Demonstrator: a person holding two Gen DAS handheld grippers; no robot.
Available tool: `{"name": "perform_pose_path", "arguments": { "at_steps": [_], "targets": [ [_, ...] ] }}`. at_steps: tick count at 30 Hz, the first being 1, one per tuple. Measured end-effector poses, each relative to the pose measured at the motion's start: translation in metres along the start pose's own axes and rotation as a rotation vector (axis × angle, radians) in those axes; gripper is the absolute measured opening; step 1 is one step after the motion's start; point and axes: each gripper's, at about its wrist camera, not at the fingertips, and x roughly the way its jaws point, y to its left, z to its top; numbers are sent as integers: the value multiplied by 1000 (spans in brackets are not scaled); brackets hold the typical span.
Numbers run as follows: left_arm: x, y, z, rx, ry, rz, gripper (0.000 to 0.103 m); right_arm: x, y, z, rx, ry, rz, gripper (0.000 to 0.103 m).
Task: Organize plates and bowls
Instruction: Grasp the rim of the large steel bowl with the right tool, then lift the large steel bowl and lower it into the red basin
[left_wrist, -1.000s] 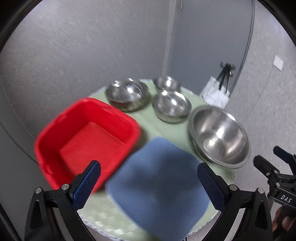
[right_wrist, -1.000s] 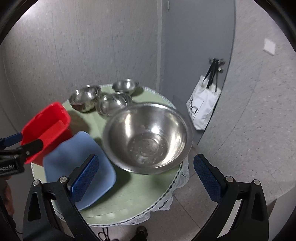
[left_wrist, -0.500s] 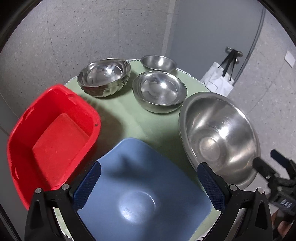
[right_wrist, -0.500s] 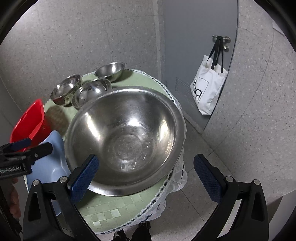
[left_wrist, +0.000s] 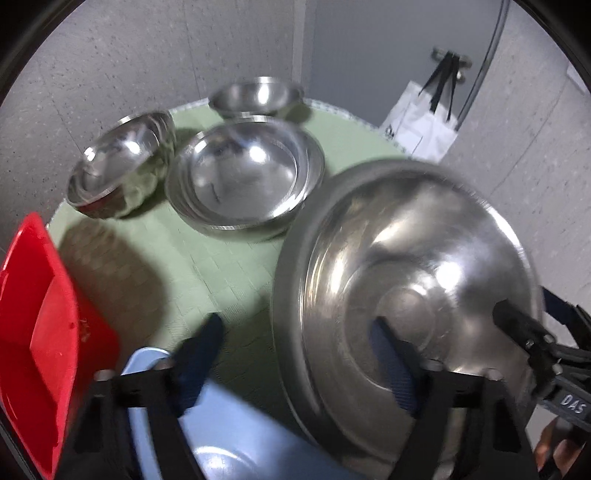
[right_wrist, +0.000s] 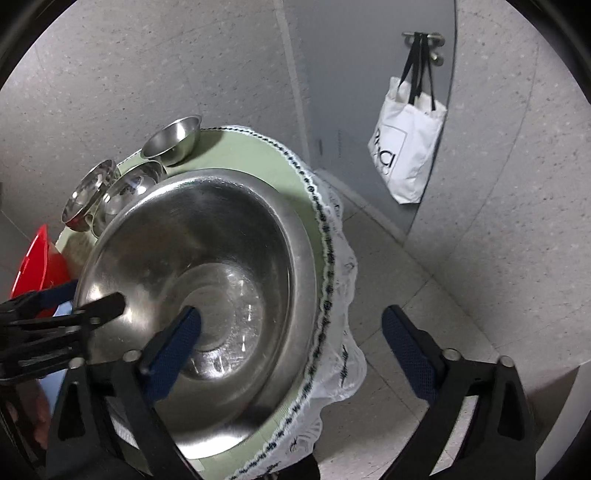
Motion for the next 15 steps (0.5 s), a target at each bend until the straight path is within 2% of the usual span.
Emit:
{"name": "perform_pose_path", "arguments": {
  "at_steps": [1, 2, 3, 4, 6, 7, 8, 11, 15],
  "targets": [
    [5, -1, 1, -2, 12, -15, 49, 2, -2, 0, 4, 8, 19, 80],
    [11, -2, 2, -5, 23, -32, 47, 5, -3, 0, 7, 17, 35, 68],
    [15, -4, 3, -7, 31, -41, 38, 8, -4, 1, 13, 30, 54, 56],
    [21, -5, 4, -6, 42, -50, 28, 11, -6, 0, 22, 41, 80, 52],
    [27, -5, 5, -2, 49, -49, 22, 14, -7, -1, 29, 55, 109, 30],
    [31, -5, 6, -4, 48, -65, 9, 15, -7, -2, 31, 59, 128, 24],
    [33, -4, 5, -8, 55, -79, 7, 16, -7, -3, 34, 63, 134, 19],
    [34, -2, 4, 4, 49, -77, 8, 12, -8, -2, 37, 59, 144, 17],
    [11, 6, 0, 11, 5, -103, 8, -10, -6, 0, 35, 23, 148, 15]
  ]
}}
